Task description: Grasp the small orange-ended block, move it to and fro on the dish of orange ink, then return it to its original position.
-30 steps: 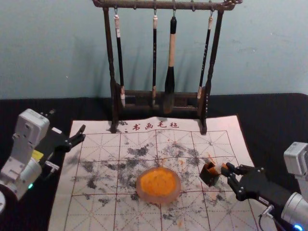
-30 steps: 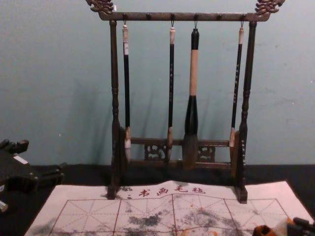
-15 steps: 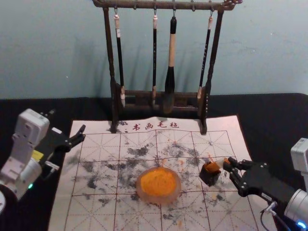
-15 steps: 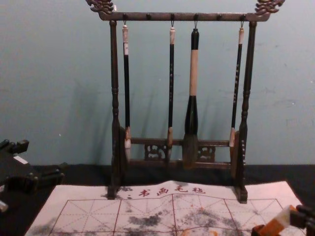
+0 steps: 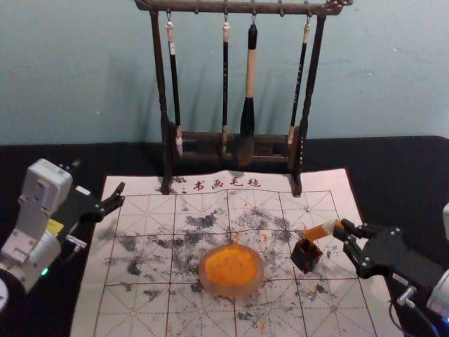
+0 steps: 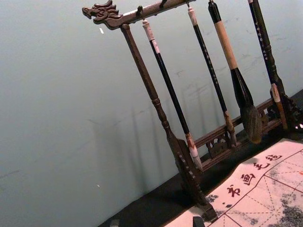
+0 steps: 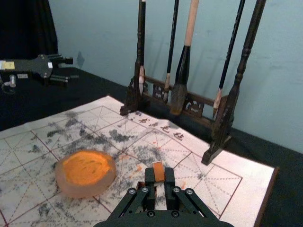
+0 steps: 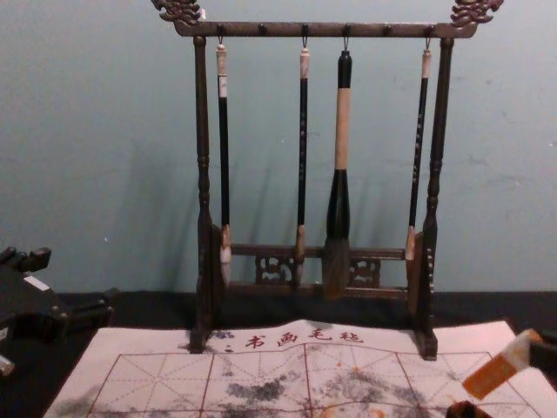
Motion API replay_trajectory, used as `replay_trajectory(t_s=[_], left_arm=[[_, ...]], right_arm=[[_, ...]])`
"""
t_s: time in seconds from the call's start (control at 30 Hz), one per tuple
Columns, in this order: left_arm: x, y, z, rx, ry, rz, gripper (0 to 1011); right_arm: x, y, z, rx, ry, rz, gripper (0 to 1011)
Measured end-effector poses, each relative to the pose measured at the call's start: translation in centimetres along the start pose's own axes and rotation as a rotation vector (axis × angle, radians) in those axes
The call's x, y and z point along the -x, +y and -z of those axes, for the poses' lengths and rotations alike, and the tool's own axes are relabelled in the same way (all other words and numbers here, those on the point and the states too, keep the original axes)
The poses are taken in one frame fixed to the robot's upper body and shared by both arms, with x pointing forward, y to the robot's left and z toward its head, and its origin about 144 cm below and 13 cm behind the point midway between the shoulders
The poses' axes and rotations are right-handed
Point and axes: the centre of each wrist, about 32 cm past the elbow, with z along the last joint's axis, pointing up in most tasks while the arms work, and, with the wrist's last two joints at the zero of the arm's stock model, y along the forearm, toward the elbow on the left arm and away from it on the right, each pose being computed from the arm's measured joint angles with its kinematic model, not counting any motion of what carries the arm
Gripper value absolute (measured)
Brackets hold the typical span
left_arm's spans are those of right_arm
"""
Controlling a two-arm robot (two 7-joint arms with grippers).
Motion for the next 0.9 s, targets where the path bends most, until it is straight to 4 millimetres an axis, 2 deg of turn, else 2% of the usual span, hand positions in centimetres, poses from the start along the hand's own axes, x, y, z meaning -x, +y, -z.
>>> replay_trajectory(t_s=[0.5, 0.9], left_arm=[[0.0, 0.0, 0.0, 0.0, 0.0, 0.0, 1001], [0.0, 0.0, 0.0, 0.0, 0.0, 0.0, 1001]], right_arm=[[-1.2, 1.1, -2.2, -0.026, -0.033, -0.02, 98], [-3.2, 4.3, -4.2, 0.038, -0.088, -0.098, 97]])
